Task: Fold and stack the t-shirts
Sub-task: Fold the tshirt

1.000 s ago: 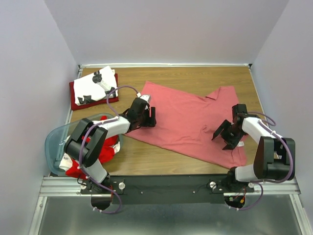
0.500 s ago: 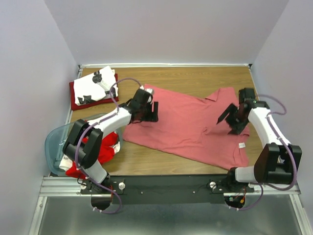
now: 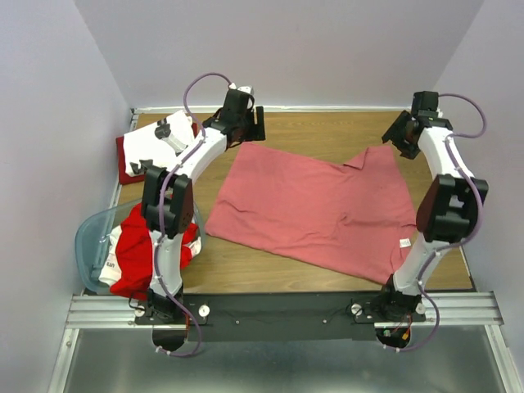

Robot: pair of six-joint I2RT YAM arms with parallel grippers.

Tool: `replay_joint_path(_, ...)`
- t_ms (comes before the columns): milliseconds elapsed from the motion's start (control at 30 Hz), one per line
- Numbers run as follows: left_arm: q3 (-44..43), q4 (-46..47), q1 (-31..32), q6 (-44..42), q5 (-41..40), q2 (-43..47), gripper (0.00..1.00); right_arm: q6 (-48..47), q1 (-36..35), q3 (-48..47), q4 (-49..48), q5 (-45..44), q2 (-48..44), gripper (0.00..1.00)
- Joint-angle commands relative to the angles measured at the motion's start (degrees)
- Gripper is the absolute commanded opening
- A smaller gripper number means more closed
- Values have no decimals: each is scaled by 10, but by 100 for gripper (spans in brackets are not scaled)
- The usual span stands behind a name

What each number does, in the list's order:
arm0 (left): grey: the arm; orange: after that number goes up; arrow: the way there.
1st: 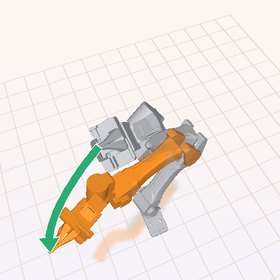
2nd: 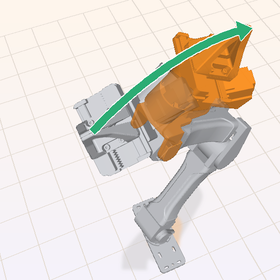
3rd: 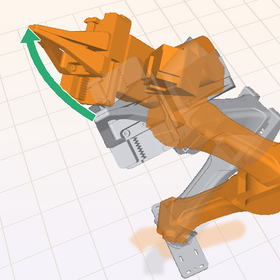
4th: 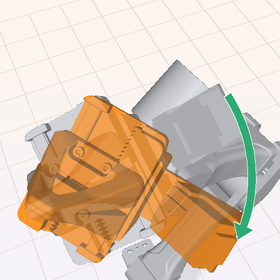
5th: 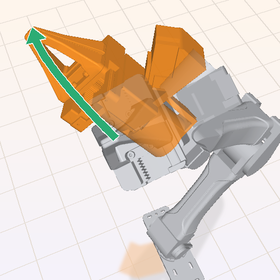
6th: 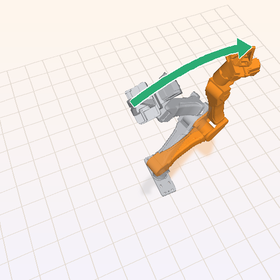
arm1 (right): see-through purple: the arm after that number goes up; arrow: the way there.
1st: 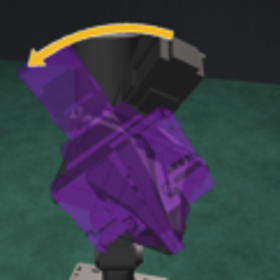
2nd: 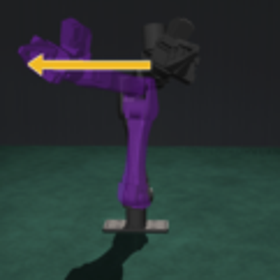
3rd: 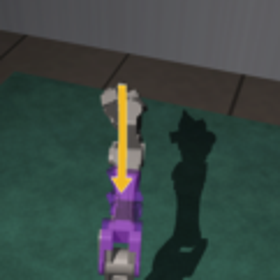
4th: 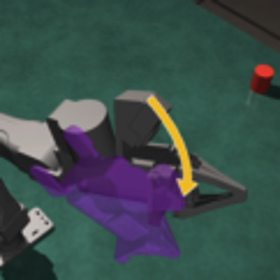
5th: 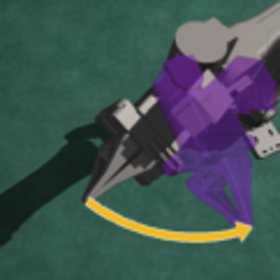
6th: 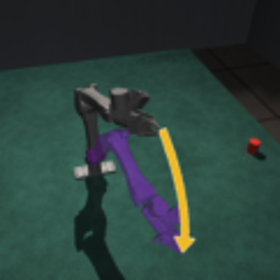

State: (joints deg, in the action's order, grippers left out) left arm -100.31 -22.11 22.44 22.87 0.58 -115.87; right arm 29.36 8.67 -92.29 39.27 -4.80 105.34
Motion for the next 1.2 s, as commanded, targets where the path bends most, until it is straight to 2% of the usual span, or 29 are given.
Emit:
replay_joint_path(0,-109,-56,-5,-18,-35,-63,81,-33,6,-86,-72,-25,101,73)
replay_joint_path(100,-145,-64,-20,-1,-35,-106,81,-47,8,-130,-88,-27,176,71)
replay_joint_path(267,-146,-52,-39,23,-41,-134,81,-71,14,-214,-96,-28,266,68)
replay_joint_path(500,-166,-63,-42,25,-46,-167,81,-81,26,-267,-99,-29,319,67)
replay_joint_path(1033,-215,-97,-44,39,-65,-222,81,-64,26,-184,-99,-4,310,61)
replay_joint_path(1167,-218,-99,-44,38,-66,-227,81,-70,27,-182,-99,-3,322,49)
